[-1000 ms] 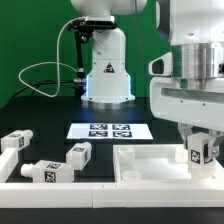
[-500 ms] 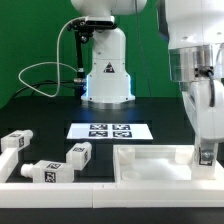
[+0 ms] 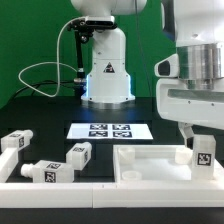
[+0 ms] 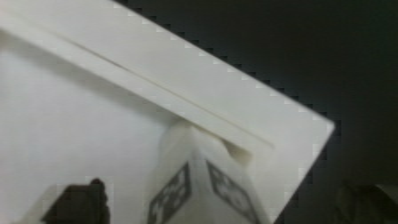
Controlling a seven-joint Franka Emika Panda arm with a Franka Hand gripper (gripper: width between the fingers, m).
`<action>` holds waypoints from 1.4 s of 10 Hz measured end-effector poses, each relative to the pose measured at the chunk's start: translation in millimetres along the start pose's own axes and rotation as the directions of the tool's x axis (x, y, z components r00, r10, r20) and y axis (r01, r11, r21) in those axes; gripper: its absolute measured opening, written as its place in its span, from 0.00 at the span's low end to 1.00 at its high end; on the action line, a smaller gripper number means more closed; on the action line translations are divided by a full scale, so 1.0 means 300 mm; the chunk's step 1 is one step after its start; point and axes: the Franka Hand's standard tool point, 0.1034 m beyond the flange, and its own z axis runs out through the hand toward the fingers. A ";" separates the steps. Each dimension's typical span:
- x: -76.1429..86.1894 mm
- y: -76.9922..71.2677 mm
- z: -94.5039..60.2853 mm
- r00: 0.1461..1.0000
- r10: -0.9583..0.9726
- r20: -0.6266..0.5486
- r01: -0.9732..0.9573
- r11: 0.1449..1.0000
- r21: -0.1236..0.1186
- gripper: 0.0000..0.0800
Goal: Assemble one leg
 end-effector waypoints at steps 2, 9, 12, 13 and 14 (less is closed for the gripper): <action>0.005 0.002 0.000 0.990 -0.138 -0.002 0.138 0.990 -0.001 0.81; 0.034 -0.003 -0.004 0.847 -0.530 -0.053 0.528 0.848 -0.042 0.46; 0.040 0.003 -0.003 0.958 -0.279 -0.063 0.277 0.960 -0.031 0.36; 0.043 0.005 -0.003 0.983 -0.174 -0.066 0.173 0.985 -0.025 0.36; 0.048 0.010 -0.004 0.998 -0.010 -0.061 0.009 1.000 -0.013 0.36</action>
Offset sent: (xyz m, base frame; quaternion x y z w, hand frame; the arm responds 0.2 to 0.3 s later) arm 0.0025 -0.0119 0.0081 -0.0176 0.0568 -0.4563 0.8878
